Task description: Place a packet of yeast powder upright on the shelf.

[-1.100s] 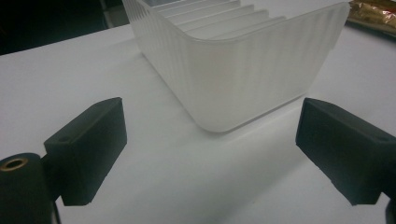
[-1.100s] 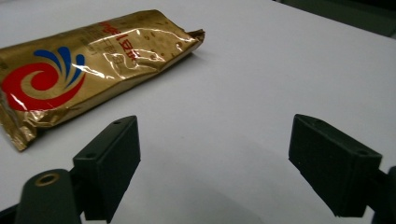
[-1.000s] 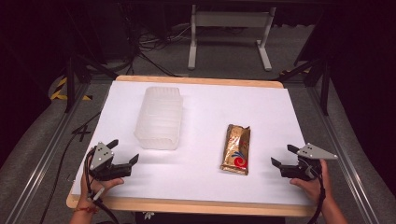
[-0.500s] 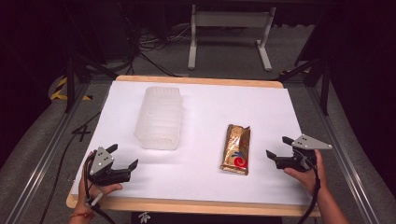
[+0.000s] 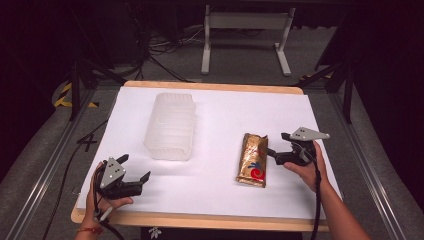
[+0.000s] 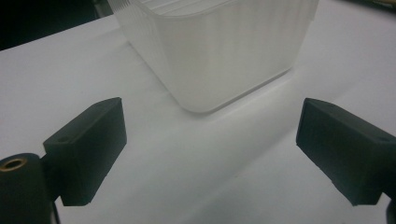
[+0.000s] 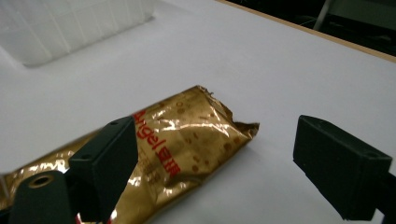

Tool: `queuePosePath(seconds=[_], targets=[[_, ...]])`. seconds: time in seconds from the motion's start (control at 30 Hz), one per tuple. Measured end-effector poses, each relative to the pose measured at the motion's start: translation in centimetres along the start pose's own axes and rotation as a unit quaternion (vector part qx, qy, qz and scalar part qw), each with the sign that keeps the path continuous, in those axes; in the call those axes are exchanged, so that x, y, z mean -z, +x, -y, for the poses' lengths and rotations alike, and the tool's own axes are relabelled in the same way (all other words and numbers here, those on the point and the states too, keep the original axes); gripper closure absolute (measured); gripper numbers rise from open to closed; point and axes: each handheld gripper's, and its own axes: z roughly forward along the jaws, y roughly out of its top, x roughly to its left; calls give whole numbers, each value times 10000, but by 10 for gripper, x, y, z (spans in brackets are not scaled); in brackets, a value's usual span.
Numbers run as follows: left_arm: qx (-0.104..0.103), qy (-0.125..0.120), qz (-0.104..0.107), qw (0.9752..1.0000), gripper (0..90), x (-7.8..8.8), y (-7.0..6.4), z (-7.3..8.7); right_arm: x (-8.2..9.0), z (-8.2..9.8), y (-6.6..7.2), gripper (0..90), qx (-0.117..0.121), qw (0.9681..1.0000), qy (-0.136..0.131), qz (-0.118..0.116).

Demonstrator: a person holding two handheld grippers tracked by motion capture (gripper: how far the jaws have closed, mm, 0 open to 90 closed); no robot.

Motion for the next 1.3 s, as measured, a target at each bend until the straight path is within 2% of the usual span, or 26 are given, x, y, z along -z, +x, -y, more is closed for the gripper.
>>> queuePosePath(seconds=[0.07, 0.17, 0.37, 0.4, 0.47, 0.5, 0.53, 0.6, 0.7, 0.83, 0.9, 0.97, 1.03, 1.1, 1.23, 1.3], targets=[[-5, -1, -1, 10000, 93, 0, 1, 0, -10, -4, -1, 150, -85, 9999, -77, 28], [-15, 9, 8, 10000, 93, 0, 0, 1, -25, -7, -2, 149, -129, 9999, 42, 92], [-29, 24, 13, 10000, 93, 1, 0, 1, -39, -7, -6, 147, -299, 9995, 69, 63], [-43, 20, 16, 10000, 93, 1, 0, 1, -42, -7, -7, 146, -319, 9994, 103, -4], [-60, 22, 44, 10000, 93, 0, -2, 0, -49, -8, -8, 146, -258, 9993, 253, 92], [-116, 44, 44, 9999, 94, 0, -3, 0, -53, -8, -10, 146, -362, 9989, 307, -25], [-152, 60, 45, 9999, 93, 0, -3, 0, -56, -7, -11, 146, -410, 9986, 346, -6], [-160, 67, 45, 9998, 94, -1, -2, 0, -63, -6, -9, 137, -418, 9981, 444, -89], [-138, 59, 33, 9999, 94, -2, -2, 0, -71, -4, -7, 136, -409, 9975, 572, -49], [-153, 46, 29, 9999, 94, -1, -2, 1, -76, -3, -6, 122, -452, 9969, 649, -58], [-141, 46, 36, 9999, 94, 0, -2, 1, -79, -2, -7, 106, -603, 9956, 700, -168], [-142, 40, 40, 9999, 94, 0, -2, 0, -82, -1, -7, 105, -704, 9942, 791, -183], [-179, 53, 38, 9998, 94, 0, -2, 0, -84, -1, -4, 95, -649, 9938, 875, -229], [-182, 54, 37, 9998, 94, -1, -2, 0, -84, -1, -4, 131, -695, 9930, 921, -270], [-210, 80, 17, 9997, 94, -1, -2, 0, -81, -2, -4, 272, -555, 9944, 831, -358], [-214, 103, 37, 9997, 94, -2, -2, 0, -80, -3, -4, 320, -569, 9938, 837, -470]])
